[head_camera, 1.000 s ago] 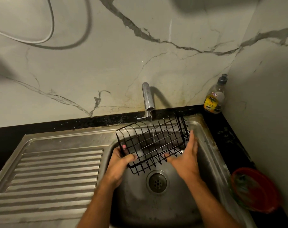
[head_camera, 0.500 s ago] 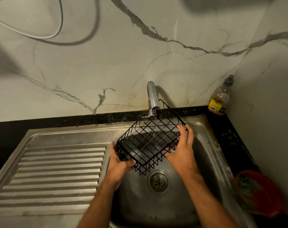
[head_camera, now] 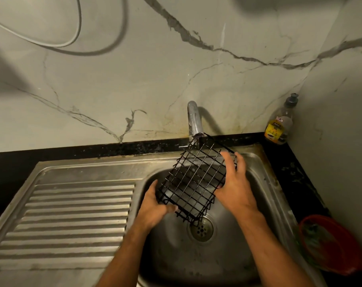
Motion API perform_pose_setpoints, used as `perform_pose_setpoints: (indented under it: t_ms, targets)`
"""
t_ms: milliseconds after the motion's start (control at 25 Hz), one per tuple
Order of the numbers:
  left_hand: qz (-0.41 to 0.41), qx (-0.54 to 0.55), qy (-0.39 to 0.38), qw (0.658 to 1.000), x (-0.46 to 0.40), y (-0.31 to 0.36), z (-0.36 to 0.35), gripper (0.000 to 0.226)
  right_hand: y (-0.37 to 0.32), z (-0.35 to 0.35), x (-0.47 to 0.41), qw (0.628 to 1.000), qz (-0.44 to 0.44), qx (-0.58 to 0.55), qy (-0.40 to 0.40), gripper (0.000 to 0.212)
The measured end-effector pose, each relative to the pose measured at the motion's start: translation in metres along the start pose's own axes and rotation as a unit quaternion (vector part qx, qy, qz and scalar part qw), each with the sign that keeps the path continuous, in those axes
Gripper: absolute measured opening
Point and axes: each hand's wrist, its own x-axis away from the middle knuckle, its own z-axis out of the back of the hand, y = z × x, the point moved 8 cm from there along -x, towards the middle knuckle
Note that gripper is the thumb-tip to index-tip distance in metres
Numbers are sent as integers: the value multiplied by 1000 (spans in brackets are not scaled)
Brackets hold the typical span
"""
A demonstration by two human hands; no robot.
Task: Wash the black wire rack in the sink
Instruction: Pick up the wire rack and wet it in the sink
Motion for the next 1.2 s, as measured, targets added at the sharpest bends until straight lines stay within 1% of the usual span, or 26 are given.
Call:
perform_pose_setpoints:
  t_ms: [120,240,320,400,480,520,600,640,760,800,920,1000,1080,1200]
  targets:
    - [-26,-19,-14,999,-2,14,-9,104,-13,2,-8,998,13,46,-28,115]
    - [-48,-24,-14,998,-9,30,-15,108,-24,-2,-7,992,62,96,-57,113]
    - [-74,-22,2,997,-10,39,-13,109,-29,-4,-8,988,86,108,-69,112]
    - [-103,-30,20,994,-10,45,-9,109,-31,-4,-10,986,93,112,-78,111]
    - [-121,-42,4,992,-9,47,-11,108,-31,-3,-10,984,95,118,-94,112]
    - [-118,-40,-2,992,-8,47,-12,106,-31,-3,-9,983,98,115,-102,113]
    - [-114,-8,-9,993,-8,47,-14,96,-31,-3,-6,982,108,107,-111,114]
    - [-113,15,-9,993,-8,48,-14,87,-32,-3,-5,981,113,107,-113,114]
    - [-119,51,22,991,-10,55,-12,45,-39,-4,-3,978,133,127,-101,116]
    - [-121,48,32,991,-10,57,-11,42,-39,-3,-3,978,130,130,-96,120]
    - [-84,60,53,993,-9,54,-11,54,-35,4,-4,988,81,110,-69,127]
    - [-74,53,72,993,-8,48,-11,60,-32,5,-2,990,34,119,-70,122]
    - [-59,65,80,993,-8,43,-13,62,-31,7,-2,985,2,166,-44,113]
    - [-38,67,95,992,-5,43,-14,59,-32,5,-7,972,-42,231,-25,100]
